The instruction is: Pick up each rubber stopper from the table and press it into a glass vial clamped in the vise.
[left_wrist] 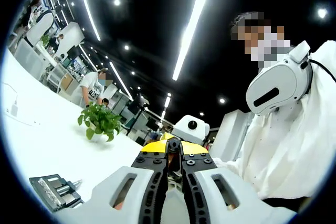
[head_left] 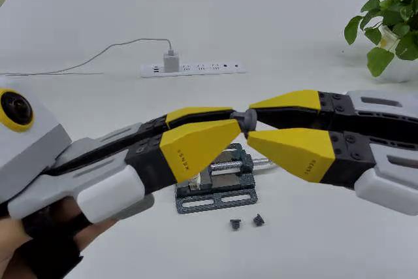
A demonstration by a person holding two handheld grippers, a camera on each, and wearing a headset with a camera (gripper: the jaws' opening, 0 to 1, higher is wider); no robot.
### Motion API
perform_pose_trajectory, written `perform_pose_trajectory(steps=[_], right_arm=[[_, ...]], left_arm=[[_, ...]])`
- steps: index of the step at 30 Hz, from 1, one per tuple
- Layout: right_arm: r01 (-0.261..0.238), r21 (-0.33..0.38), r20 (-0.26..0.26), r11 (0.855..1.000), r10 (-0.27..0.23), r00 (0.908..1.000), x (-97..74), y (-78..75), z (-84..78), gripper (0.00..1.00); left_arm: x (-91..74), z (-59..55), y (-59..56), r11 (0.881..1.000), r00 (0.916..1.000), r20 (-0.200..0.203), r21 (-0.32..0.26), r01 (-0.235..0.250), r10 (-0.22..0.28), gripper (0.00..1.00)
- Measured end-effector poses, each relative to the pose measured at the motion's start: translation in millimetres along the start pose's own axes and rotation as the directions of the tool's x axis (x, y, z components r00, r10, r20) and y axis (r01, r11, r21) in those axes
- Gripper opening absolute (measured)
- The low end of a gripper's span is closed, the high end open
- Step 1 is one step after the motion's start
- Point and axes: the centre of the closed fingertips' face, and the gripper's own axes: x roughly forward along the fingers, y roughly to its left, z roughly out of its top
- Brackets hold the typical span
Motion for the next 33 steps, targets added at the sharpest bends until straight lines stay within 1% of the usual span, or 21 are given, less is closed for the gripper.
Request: perform_pose_trajectory(steps=[5,15,19,22,25,33], right_arm=[[-0.004,-0.018,-0.004,1.000,0.004,1.0000,-2.6,-0.2,-0.3,0.07],[-0.002,-0.055,-0.014,0.998,0.001,0.9999,-6.2,-1.8,-0.5,0.07],[0.003,-0.059,-0.007,0.998,-0.004,1.0000,-6.6,-2.9,0.5,0.07],[-0.002,-0.060,-0.002,0.998,0.002,1.0000,-6.8,-2.2,1.8,0.07],[-0.008,-0.070,-0.008,0.997,0.007,0.9999,-6.5,-1.1,2.1,0.07],[-0.018,-0.070,-0.011,0.997,0.017,0.9998,-4.7,1.2,4.7,0.07]], left_arm=[[0.9,1.4,-2.3,1.000,0.9999,0.007,-0.016,0.010,-0.010,0.03],[2.3,4.1,-4.1,1.000,0.9997,0.017,-0.024,0.018,-0.018,0.03],[2.8,6.0,-3.9,0.999,0.9994,0.028,-0.030,0.022,-0.021,0.03],[2.5,7.0,-4.6,0.999,0.9990,0.034,-0.042,0.030,-0.029,0.03],[2.1,6.9,-5.0,0.998,0.9989,0.033,-0.046,0.034,-0.033,0.03],[2.3,8.0,-6.0,0.997,0.9983,0.037,-0.061,0.047,-0.045,0.03]])
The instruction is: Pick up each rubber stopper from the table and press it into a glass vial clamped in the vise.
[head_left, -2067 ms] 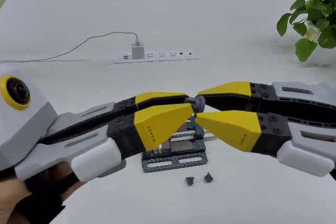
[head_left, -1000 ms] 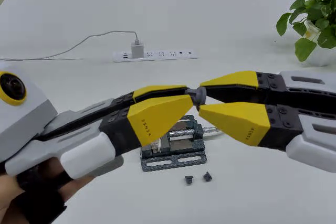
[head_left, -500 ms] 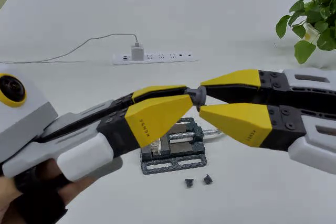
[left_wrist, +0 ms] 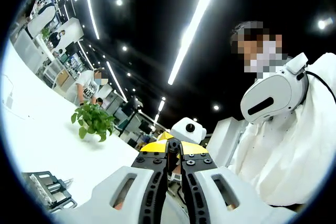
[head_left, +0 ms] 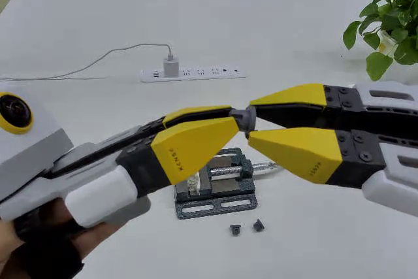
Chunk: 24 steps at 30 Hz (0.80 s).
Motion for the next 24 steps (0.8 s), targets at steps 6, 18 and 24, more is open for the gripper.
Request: perform_pose_trajectory(steps=[6,18,24], right_arm=[[-0.001,-0.008,-0.005,1.000,0.001,1.0000,0.7,1.4,0.7,0.07],[0.002,-0.032,-0.010,0.999,-0.002,1.0000,1.4,1.1,1.2,0.07],[0.012,-0.022,-0.015,1.000,-0.012,0.9998,1.8,-0.6,0.6,0.06]], left_arm=[[0.8,-0.5,-0.3,1.000,1.0000,0.001,-0.005,0.004,-0.004,0.03],[0.6,-0.3,0.1,1.000,1.0000,0.009,-0.013,0.003,-0.003,0.03],[-0.1,-0.2,1.8,1.000,0.9999,0.013,-0.011,-0.002,0.002,0.03]])
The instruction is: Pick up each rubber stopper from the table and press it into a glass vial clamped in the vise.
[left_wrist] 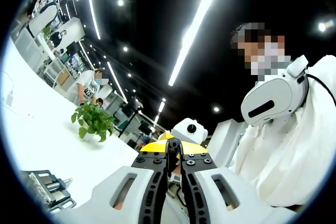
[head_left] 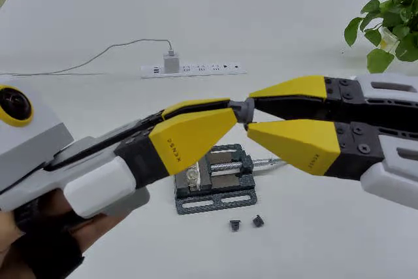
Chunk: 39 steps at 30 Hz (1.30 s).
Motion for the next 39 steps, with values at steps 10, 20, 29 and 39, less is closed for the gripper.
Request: perform_pose_trajectory(steps=[10,20,29,39], right_arm=[[-0.006,-0.020,-0.022,1.000,0.006,0.9997,0.4,1.2,0.0,0.05],[-0.010,-0.011,-0.040,1.000,0.010,0.9991,0.3,2.8,-3.0,0.05],[-0.016,0.001,-0.065,1.000,0.016,0.9978,1.5,3.0,-10.7,0.05],[-0.028,0.011,-0.081,1.000,0.029,0.9963,13.1,7.5,-9.3,0.05]], left_arm=[[-1.9,-0.1,-1.2,1.000,1.0000,0.000,-0.013,0.007,-0.007,0.03],[-4.7,-2.9,-1.5,1.000,0.9998,-0.015,-0.004,0.011,-0.011,0.04],[-8.6,-7.0,1.3,0.999,0.9984,-0.057,0.047,-0.004,0.007,0.04],[-12.4,-11.0,2.5,0.992,0.9927,-0.116,0.127,-0.019,0.034,0.06]])
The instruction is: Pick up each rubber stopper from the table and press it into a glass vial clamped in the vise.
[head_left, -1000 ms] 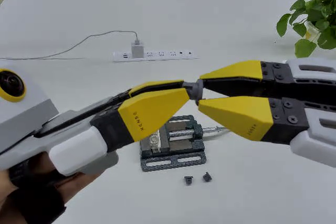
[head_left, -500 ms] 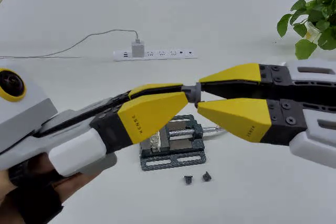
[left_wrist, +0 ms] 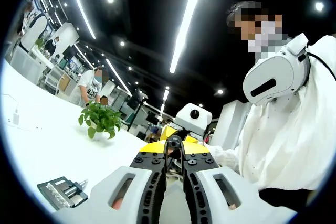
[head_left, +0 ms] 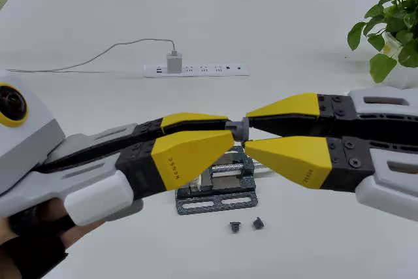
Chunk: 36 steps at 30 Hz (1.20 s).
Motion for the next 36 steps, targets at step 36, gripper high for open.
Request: perform_pose_trajectory(steps=[36], right_arm=[[-0.023,-0.030,-0.288,0.999,0.013,0.9577,19.6,-39.9,-41.5,0.05]], left_arm=[[-57.0,-65.9,41.3,0.874,0.8684,-0.316,0.430,-0.228,0.382,0.35]])
